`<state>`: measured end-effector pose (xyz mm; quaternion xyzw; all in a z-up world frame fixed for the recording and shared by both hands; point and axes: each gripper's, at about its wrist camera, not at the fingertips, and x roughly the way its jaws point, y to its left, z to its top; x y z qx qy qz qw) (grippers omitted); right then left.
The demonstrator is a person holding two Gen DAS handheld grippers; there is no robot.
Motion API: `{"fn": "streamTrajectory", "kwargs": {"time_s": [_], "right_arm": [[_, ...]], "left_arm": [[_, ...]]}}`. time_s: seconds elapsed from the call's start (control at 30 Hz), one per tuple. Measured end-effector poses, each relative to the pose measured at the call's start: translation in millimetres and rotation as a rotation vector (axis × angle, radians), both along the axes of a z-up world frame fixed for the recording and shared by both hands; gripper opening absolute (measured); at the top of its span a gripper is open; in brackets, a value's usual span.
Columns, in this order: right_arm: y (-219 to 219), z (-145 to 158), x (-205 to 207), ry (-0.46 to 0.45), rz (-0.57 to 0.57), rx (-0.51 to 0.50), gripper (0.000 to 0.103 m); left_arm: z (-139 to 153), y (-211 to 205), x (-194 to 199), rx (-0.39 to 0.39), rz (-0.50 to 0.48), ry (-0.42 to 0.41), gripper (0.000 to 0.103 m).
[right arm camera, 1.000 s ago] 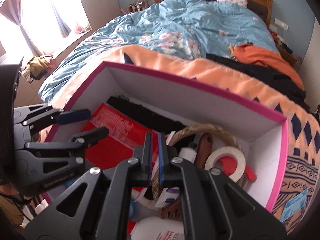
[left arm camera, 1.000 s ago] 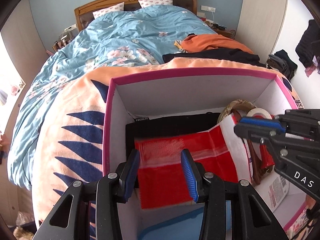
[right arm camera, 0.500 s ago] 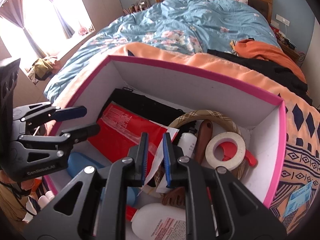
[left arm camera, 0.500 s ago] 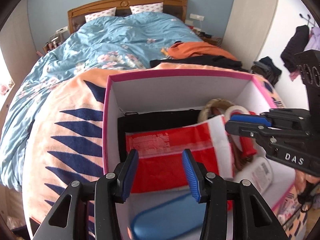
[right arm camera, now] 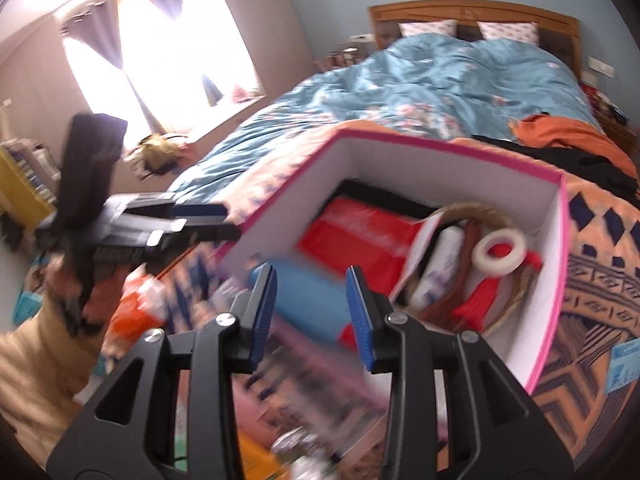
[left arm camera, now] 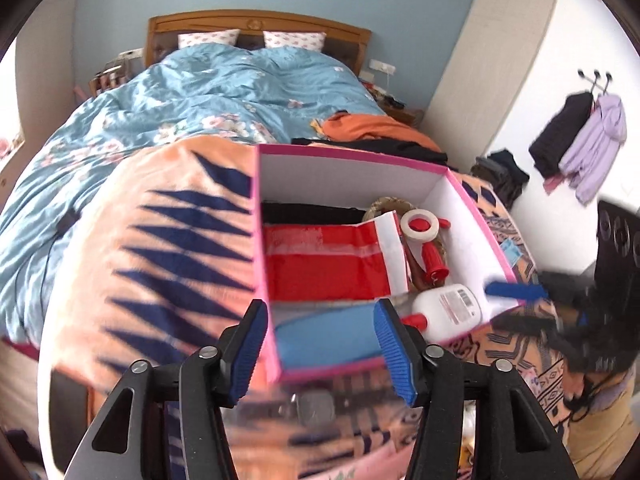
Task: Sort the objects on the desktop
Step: 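Withdraw both grippers from the box toward the item pile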
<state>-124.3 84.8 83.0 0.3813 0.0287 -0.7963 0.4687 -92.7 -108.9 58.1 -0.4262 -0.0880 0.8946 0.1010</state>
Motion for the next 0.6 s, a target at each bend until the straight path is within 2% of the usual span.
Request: {"fn": "streamTrajectory", "kwargs": {"time_s": [0.2, 0.27, 0.4, 0.47, 0.57, 0.6], "right_arm": [[-12, -21, 83, -0.026, 0.241, 0.024, 0.038], [-21, -32, 111, -0.056, 0.339, 0.035, 0.038], [-46, -59, 167, -0.09, 0.526, 0.117, 0.038], [-54, -74, 188, -0.126, 0.597, 0.139, 0.039], [-64, -93, 208, -0.194, 0.664, 0.181, 0.053], [-67, -98, 218, -0.193, 0.689, 0.214, 0.053]], "left_arm": [[-11, -14, 43, 0.025, 0.057, 0.005, 0.06], [-17, -19, 52, 0.065, 0.068, 0.002, 0.06], [-32, -25, 68, 0.083, 0.119, 0.005, 0.06], [-39, -32, 75, 0.137, 0.129, -0.003, 0.06], [-48, -41, 82, 0.163, 0.159, -0.016, 0.06], [-51, -43, 85, 0.153, 0.172, -0.017, 0.06]]}}
